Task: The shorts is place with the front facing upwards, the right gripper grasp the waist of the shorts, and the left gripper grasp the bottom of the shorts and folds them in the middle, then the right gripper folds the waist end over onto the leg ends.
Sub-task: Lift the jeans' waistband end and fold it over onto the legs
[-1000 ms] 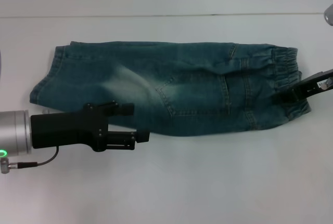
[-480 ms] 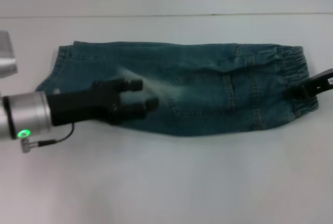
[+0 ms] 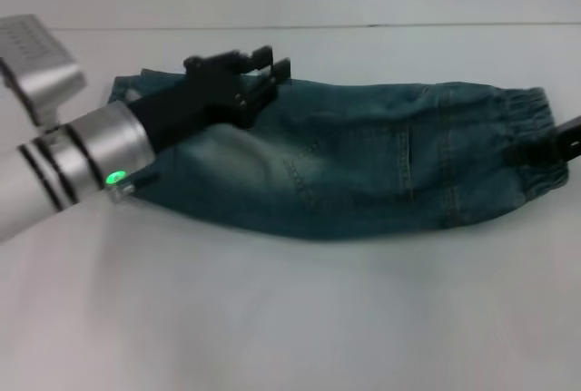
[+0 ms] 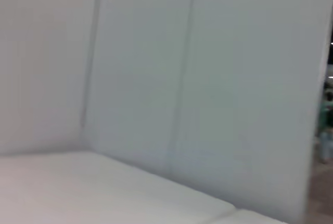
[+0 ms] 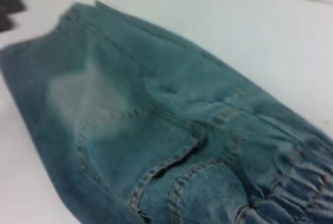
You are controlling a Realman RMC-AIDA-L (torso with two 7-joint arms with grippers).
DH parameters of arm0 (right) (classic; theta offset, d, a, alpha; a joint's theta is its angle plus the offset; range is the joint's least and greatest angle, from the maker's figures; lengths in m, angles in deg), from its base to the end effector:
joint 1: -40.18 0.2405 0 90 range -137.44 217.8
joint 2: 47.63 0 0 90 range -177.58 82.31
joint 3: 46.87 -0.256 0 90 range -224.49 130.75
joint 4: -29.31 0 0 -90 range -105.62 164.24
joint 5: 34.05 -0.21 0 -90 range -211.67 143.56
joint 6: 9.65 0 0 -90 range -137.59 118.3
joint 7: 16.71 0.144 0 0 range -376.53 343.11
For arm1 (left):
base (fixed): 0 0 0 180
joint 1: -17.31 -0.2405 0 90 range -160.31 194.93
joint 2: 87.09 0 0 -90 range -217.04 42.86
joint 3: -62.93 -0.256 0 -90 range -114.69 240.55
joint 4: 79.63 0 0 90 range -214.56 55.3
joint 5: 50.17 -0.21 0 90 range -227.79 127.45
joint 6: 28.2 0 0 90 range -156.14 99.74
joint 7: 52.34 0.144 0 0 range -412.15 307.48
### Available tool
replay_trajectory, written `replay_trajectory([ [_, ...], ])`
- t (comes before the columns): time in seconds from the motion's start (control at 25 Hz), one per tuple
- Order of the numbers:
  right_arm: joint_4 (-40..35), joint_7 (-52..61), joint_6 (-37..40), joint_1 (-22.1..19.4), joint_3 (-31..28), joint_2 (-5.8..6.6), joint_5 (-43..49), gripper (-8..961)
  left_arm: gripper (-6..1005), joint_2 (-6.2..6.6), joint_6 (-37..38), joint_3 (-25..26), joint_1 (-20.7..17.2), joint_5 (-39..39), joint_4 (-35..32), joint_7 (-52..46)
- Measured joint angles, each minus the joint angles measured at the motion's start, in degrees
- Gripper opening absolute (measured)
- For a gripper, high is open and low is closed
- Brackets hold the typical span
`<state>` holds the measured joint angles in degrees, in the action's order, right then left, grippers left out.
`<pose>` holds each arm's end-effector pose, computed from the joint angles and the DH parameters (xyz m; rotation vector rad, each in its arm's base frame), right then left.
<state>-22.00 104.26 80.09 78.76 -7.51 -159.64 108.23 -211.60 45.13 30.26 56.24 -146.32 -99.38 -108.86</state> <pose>0.2708 0.3788 0.0769 -2.5333 1.2068 0.0284 -0.2160 0.3722 -0.0531 -2.3600 -0.5080 -0.9818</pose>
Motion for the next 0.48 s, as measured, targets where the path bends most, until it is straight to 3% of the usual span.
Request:
replay_trajectory([
  [0.16,-1.7,0.0,6.0,-0.4,-2.1,1.91,-4.1,116,340,-0.11,-6.3,0.6,3.4,12.0,11.0,22.5],
  [0.28,-3.5,-0.1,10.1,-0.7,-3.7,2.62,-5.6,116,208,-0.11,-10.0,4.2,5.8,19.4,19.4,41.8],
  [0.44,-6.2,0.2,14.2,-0.7,-5.7,2.69,-6.4,116,28,-0.12,-16.1,12.2,8.5,20.7,27.9,65.0],
  [0.48,-6.6,0.3,15.2,-0.6,-6.3,2.71,-6.6,116,24,-0.12,-17.4,12.7,8.8,20.7,29.1,67.8],
])
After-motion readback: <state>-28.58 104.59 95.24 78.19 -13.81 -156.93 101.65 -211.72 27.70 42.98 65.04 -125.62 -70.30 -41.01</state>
